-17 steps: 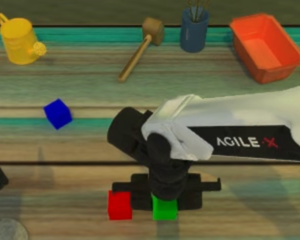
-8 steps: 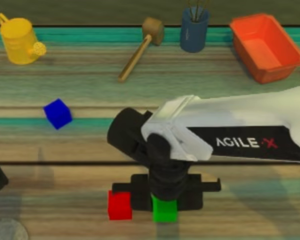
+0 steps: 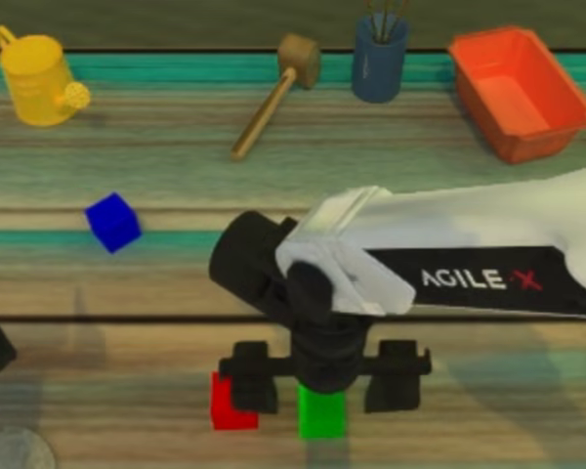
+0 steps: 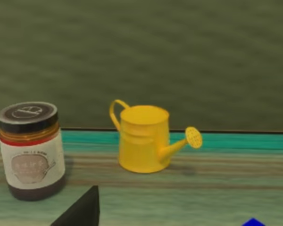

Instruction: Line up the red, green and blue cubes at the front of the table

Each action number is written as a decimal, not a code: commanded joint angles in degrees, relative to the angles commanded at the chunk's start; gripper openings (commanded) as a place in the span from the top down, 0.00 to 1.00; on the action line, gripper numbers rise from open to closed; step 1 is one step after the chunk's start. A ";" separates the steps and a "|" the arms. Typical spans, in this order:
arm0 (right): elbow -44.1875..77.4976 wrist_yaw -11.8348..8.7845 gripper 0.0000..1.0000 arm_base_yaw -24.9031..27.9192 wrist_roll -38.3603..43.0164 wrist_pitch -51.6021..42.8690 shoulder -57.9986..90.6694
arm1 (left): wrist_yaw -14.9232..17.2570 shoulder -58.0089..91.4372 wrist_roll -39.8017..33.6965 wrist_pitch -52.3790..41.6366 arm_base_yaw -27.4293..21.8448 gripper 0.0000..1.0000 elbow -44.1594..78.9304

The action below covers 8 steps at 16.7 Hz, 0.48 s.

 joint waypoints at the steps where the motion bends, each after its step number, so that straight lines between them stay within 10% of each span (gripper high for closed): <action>1: 0.00 0.00 0.00 0.00 0.00 0.00 0.00 | 0.00 0.00 0.00 0.00 0.00 0.00 0.00; 8: 0.84 0.03 0.00 0.14 -0.01 -1.01 -0.30 | 0.00 0.00 0.00 0.00 0.00 0.00 0.00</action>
